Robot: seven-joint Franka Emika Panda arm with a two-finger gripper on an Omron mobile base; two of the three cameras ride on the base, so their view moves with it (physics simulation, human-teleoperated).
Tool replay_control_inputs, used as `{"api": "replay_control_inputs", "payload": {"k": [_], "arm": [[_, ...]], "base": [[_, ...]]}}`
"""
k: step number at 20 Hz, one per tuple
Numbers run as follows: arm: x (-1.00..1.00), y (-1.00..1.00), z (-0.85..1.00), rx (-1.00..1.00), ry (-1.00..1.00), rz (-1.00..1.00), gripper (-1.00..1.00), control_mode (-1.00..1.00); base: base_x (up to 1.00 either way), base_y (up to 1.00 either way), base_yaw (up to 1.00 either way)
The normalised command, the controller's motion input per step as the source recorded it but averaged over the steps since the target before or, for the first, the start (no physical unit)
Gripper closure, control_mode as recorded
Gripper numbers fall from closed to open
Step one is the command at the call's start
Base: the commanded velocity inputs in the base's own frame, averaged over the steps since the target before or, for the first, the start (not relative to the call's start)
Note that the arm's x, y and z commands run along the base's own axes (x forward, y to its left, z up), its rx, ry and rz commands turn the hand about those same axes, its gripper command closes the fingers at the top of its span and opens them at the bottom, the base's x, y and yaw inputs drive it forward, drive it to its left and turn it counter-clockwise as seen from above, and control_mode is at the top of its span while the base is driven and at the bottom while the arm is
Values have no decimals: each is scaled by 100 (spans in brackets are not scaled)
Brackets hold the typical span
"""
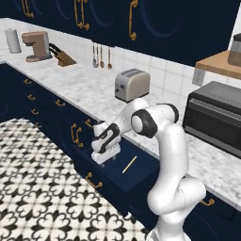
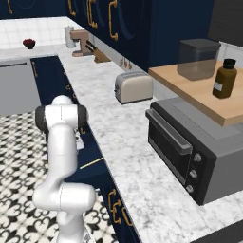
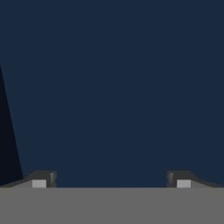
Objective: Take a straw from the drawer in front and place it inside the glass cup on the dining counter.
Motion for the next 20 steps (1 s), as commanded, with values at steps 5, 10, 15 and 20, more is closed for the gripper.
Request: {"api": "replay_control_inputs", "payload": {"k": [5, 10, 15, 20], "arm": [[-75, 68, 0, 3, 0, 1, -100, -100], [-99, 82, 21, 5, 0, 0, -100, -100], [-45, 9, 59, 2, -12, -5, -100, -100], [4, -57, 30, 0, -4, -28, -100, -100]], "base": [[0, 0, 0], [0, 0, 0], [0, 0, 0], [0, 0, 0]]}}
